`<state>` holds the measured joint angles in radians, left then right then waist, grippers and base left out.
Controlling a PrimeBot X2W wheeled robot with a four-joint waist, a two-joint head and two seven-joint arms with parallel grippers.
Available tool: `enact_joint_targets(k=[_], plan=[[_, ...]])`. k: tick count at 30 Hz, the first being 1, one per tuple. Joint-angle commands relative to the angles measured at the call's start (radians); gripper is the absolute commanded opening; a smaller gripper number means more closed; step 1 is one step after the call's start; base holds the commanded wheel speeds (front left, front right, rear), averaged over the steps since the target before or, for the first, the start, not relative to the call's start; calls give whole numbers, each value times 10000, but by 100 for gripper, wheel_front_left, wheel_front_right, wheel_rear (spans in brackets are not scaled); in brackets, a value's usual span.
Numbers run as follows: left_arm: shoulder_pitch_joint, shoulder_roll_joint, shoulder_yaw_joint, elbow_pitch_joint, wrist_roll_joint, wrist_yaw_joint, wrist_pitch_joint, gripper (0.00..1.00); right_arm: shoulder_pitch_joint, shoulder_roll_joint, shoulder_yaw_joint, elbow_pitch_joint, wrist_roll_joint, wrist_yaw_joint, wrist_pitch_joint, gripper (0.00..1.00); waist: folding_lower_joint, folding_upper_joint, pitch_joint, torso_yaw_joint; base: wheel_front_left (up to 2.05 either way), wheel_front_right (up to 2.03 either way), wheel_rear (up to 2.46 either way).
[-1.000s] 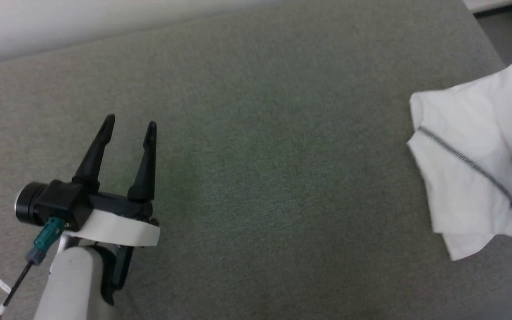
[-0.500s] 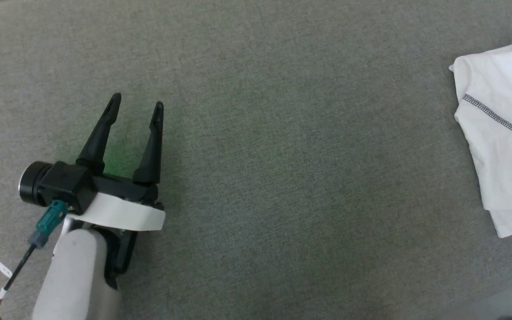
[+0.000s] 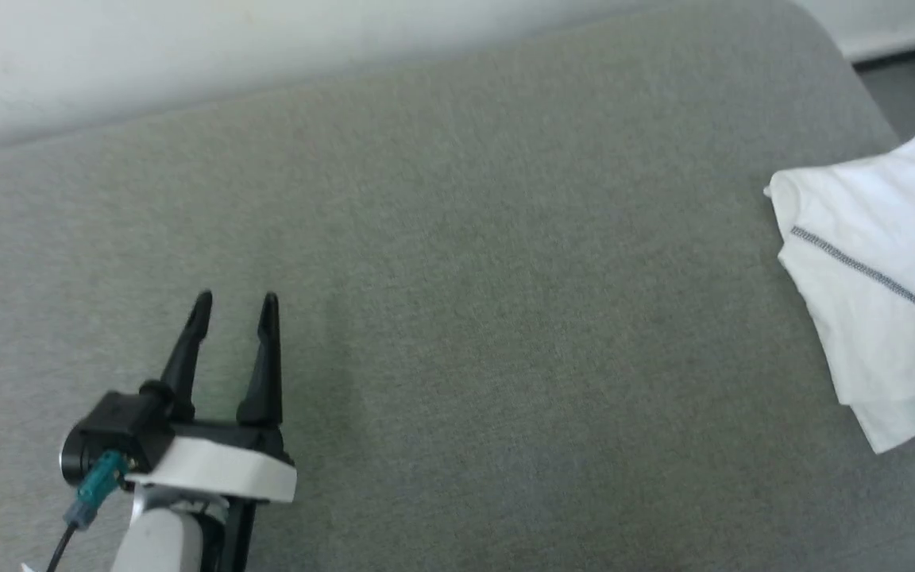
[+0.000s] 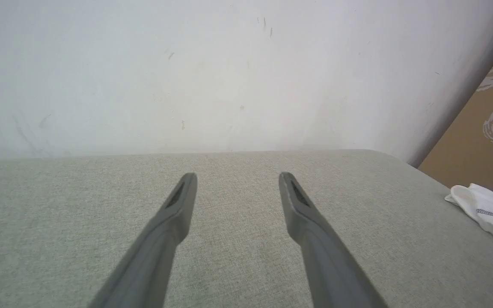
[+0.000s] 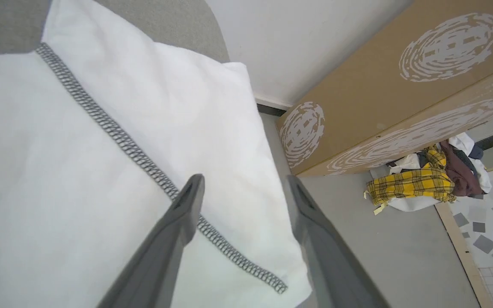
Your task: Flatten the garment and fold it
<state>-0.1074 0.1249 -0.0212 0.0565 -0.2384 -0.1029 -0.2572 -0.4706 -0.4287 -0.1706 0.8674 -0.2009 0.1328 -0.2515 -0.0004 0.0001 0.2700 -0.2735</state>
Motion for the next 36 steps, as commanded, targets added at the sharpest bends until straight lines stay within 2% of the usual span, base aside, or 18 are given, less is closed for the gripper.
enact_joint_targets(k=[1,8,12,19,25,36], plan=[[155,-47,63,-26,-64,58,-43,100,336,338,-41,-307,68,-21,-71,100,4,-1,-1031,630,0,0,0],[735,-197,310,29,145,89,-44,100,2453,2343,286,-3089,1102,-21,152,100,4,-1,-1516,1341,0,0,0],[936,-233,566,-13,364,216,-44,100,2849,3006,1132,-4442,1898,-21,501,100,4,-1,-1668,1551,0,0,0],[1277,-270,1138,-63,689,311,-45,100,3324,3485,2066,-6575,2902,-21,634,100,4,-1,-2057,1869,0,0,0],[1765,-164,1500,47,831,212,-45,100,4385,3642,2148,-7972,3136,-21,869,100,4,-1,-2371,2043,0,0,0],[2270,-100,1525,453,796,-41,-45,100,5440,3763,2144,-8605,3084,-21,1336,100,4,-1,-2605,2235,0,0,0]])
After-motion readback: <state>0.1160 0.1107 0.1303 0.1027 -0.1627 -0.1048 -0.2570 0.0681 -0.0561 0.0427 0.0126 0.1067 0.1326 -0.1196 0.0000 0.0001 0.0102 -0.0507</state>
